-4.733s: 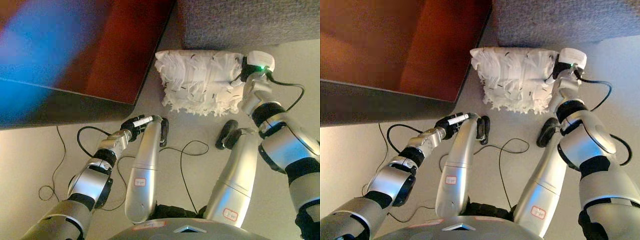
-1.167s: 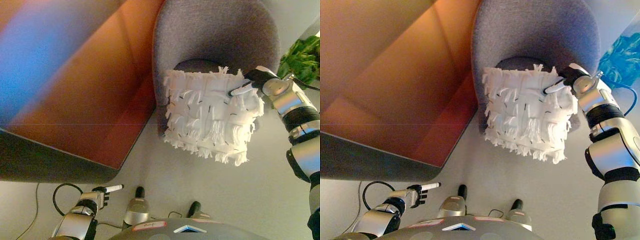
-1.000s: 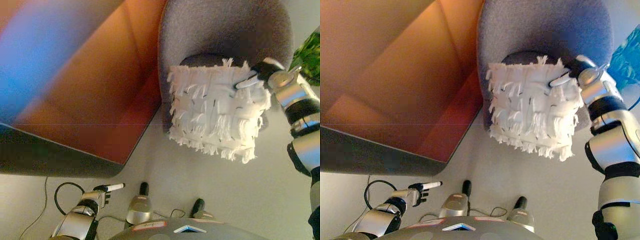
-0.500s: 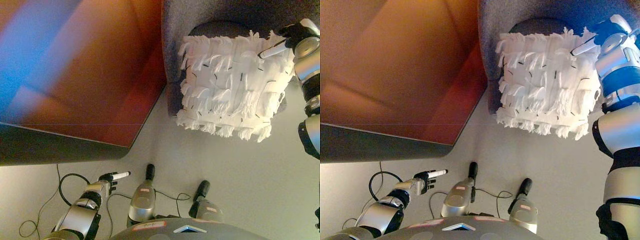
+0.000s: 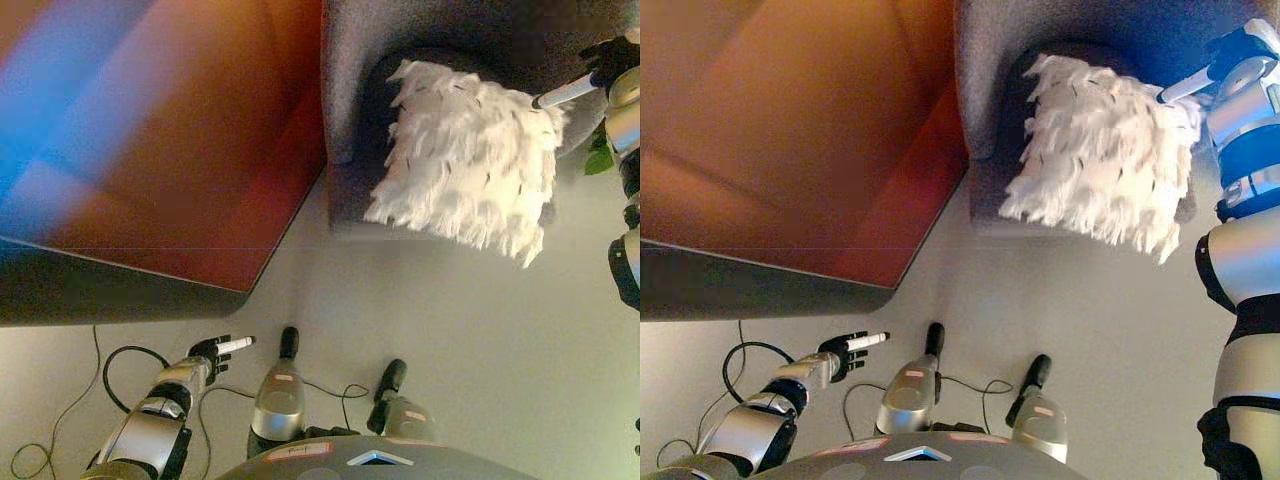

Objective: Pick up the pillow and put it on the sofa.

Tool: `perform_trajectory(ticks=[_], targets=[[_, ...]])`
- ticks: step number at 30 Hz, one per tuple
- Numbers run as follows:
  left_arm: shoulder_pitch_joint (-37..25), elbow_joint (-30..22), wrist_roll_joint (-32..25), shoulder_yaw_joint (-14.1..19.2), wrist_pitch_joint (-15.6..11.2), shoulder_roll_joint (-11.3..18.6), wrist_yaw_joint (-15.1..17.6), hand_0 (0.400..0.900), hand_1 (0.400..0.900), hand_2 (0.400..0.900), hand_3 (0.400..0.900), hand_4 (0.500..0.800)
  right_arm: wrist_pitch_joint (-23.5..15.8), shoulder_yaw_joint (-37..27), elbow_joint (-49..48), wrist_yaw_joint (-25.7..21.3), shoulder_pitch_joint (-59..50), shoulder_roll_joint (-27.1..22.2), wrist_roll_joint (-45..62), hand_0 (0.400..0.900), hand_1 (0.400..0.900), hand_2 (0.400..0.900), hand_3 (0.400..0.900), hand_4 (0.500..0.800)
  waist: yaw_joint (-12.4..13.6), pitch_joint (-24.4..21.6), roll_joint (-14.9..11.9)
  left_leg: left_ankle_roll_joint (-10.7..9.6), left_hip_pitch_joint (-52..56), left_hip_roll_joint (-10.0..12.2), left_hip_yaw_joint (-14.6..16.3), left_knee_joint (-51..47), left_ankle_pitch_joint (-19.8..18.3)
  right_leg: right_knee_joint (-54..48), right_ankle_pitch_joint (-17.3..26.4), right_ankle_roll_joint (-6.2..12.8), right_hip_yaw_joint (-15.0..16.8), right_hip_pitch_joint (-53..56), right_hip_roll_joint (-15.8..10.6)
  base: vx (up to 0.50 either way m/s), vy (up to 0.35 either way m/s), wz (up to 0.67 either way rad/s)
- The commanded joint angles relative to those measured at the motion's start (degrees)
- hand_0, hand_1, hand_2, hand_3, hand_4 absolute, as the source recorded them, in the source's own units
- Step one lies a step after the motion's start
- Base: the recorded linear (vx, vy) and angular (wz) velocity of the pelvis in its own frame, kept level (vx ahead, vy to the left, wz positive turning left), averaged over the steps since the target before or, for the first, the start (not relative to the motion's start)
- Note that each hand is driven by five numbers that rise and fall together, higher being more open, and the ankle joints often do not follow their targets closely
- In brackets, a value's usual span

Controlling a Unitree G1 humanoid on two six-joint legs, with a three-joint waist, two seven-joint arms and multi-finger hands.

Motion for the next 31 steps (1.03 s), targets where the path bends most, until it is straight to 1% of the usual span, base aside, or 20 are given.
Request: perform_trajectory(ticks=[1,3,6,9,12,14,15,16,17,18,19,20,22,23,24,26,31], targets=[[1.16,3.62,3.23,-2.25,-1.97,5.90,-1.26,0.900,0.900,0.900,0.900,0.800,-0.94,3.93,-0.48,-1.15,-6.74,-7.56,-5.16,0.900,0.900,0.900,0.900,0.800,0.41,-5.90,-2.29,-0.62,1.37,2.33,-0.40,-3.79,3.90,1.88,1.66,3.11,1.55,-1.36,-4.49,0.05,-0.028,-0.17],[1.28,3.59,3.46,-2.02,-1.97,6.32,-1.76,0.900,0.900,0.900,0.900,0.800,-1.44,2.75,-0.75,-0.09,-4.80,-8.47,-5.92,0.900,0.900,0.900,0.900,0.800,0.12,-6.59,-2.70,-0.53,2.43,2.24,-0.04,-3.79,3.68,1.72,1.70,3.24,1.61,-0.29,-4.56,0.07,-0.023,-0.16],[1.32,3.47,3.70,-1.64,-1.25,7.08,-2.98,0.900,0.900,0.900,0.900,0.800,-3.58,-0.80,-1.72,1.30,0.82,-9.40,-6.16,0.900,0.900,0.900,0.900,0.800,-0.93,-8.99,-3.26,-0.22,5.22,2.02,1.08,-3.79,3.00,1.45,1.63,3.32,1.97,2.23,-4.56,0.11,-0.017,-0.17],[0.94,3.10,3.49,-1.67,0.16,6.67,-2.90,0.900,0.900,0.900,0.900,0.800,-4.68,-6.33,-4.60,2.88,9.85,-7.89,-6.32,0.900,0.900,0.900,0.900,0.800,-1.91,-11.15,-3.55,-0.03,7.31,1.80,2.17,-3.79,2.37,1.07,1.59,3.50,2.36,4.20,-4.57,0.10,-0.018,-0.03],[0.54,2.50,2.85,-2.27,1.32,5.49,-2.65,0.900,0.900,0.900,0.900,0.800,-6.07,-12.26,-7.71,5.84,22.65,-3.06,-4.03,0.900,0.900,0.900,0.900,0.800,-2.70,-12.20,-3.59,0.09,8.90,1.73,2.86,-3.79,1.73,0.65,1.47,3.56,2.54,5.82,-4.54,0.01,-0.007,-0.02],[0.51,2.43,1.98,-2.82,1.92,4.04,-1.56,0.900,0.900,0.900,0.900,0.800,-7.56,-15.13,-7.47,7.42,31.54,2.48,-2.79,0.900,0.900,0.900,0.900,0.800,-3.15,-12.56,-3.51,0.17,9.84,1.83,3.32,-3.79,1.32,0.46,1.39,3.47,2.66,6.55,-4.49,-0.02,0.008,-0.05],[0.48,2.69,1.62,-2.99,1.79,3.22,-0.88,0.900,0.900,0.900,0.900,0.800,-8.33,-16.08,-6.46,7.95,35.72,5.52,-1.84,0.900,0.900,0.900,0.900,0.800,-3.38,-12.69,-3.37,0.22,10.26,1.91,3.61,-3.79,1.15,0.40,1.33,3.36,2.65,6.95,-4.44,-0.01,0.022,-0.04],[0.48,3.18,1.43,-3.09,1.37,2.27,-0.24,0.900,0.900,0.900,0.900,0.800,-8.32,-17.03,-4.43,8.52,40.44,9.45,-2.82,0.900,0.900,0.900,0.900,0.800,-3.60,-12.81,-3.27,0.33,10.76,1.92,3.91,-3.79,0.92,0.30,1.23,3.22,2.72,7.48,-4.36,0.00,0.000,0.00],[0.44,3.51,1.40,-3.14,0.98,1.70,0.08,0.900,0.900,0.900,0.900,0.800,-8.56,-17.13,-3.01,8.25,43.29,12.01,-2.91,0.900,0.900,0.900,0.900,0.800,-3.73,-12.83,-3.21,0.43,11.08,1.93,4.10,-3.79,0.76,0.26,1.16,3.15,2.79,7.78,-4.35,0.00,0.000,0.00],[0.99,4.32,0.75,-2.01,-2.11,1.05,8.61,0.900,0.900,0.900,0.900,0.800,-10.08,-17.83,-0.77,6.00,48.71,15.65,-3.58,0.900,0.900,0.900,0.900,0.800,-3.87,-12.81,-3.15,0.60,11.45,1.97,4.33,-3.79,0.48,0.29,0.98,3.06,2.81,8.03,-4.40,-0.02,0.018,0.06],[2.28,5.09,3.05,-0.59,-4.33,0.31,7.73,0.900,0.900,0.900,0.900,0.800,-11.91,-18.65,0.78,4.52,53.97,18.08,-3.99,0.900,0.900,0.900,0.900,0.800,-3.90,-12.78,-3.11,0.69,11.81,2.01,4.40,-3.79,0.16,0.25,0.82,2.99,2.73,8.37,-4.44,-0.02,0.024,0.08],[3.61,5.28,4.16,-0.04,-5.93,-0.44,7.47,0.900,0.900,0.900,0.900,0.800,-12.23,-19.51,1.98,3.03,57.99,20.55,-2.95,0.900,0.900,0.900,0.900,0.800,-3.98,-12.70,-2.91,0.71,12.15,2.08,4.53,-3.79,0.07,0.18,0.85,2.92,2.66,8.74,-4.42,-0.02,0.031,0.06],[5.39,5.09,5.38,0.39,-7.28,-1.72,7.43,0.900,0.900,0.900,0.900,0.800,-11.86,-21.10,5.07,2.36,63.09,25.38,-1.92,0.900,0.900,0.900,0.900,0.800,-4.32,-12.70,-2.51,0.73,12.79,2.17,5.07,-3.79,0.16,-0.01,0.97,2.60,2.61,9.35,-4.28,0.00,0.052,0.04],[5.71,5.14,5.71,0.58,-7.41,-2.17,7.60,0.900,0.900,0.900,0.900,0.800,-11.61,-21.49,6.28,1.92,64.32,26.77,-1.48,0.900,0.900,0.900,0.900,0.800,-4.46,-12.74,-2.37,0.73,13.01,2.17,5.23,-3.79,0.15,-0.05,1.01,2.53,2.59,9.53,-4.30,0.02,0.059,0.03],[6.17,5.43,6.52,1.10,-7.54,-2.66,7.84,0.900,0.900,0.900,0.900,0.800,-12.15,-22.24,7.70,1.12,65.79,28.27,-1.34,0.900,0.900,0.900,0.900,0.800,-4.64,-12.85,-2.24,0.75,13.23,2.13,5.39,-3.79,0.06,-0.09,0.98,2.48,2.57,9.74,-4.35,0.03,0.056,0.02],[7.34,6.53,8.35,2.25,-7.77,-3.53,8.21,0.900,0.900,0.900,0.900,0.800,-11.27,-23.99,9.17,-0.81,68.29,29.79,-1.65,0.900,0.900,0.900,0.900,0.800,-5.20,-13.08,-2.06,0.81,13.66,2.06,5.72,-3.79,-0.14,-0.09,0.91,2.44,2.56,10.08,-4.38,0.03,0.043,-0.01],[9.68,8.46,9.79,4.22,-6.23,-4.61,10.04,0.900,0.900,0.900,0.900,0.800,-7.90,-26.19,10.96,0.70,71.88,30.48,-4.04,0.900,0.900,0.900,0.900,0.800,-6.32,-13.24,-2.15,1.07,14.33,1.69,6.48,-3.79,-0.56,-0.12,0.78,2.11,3.12,10.41,-4.08,0.01,0.021,-0.05]])
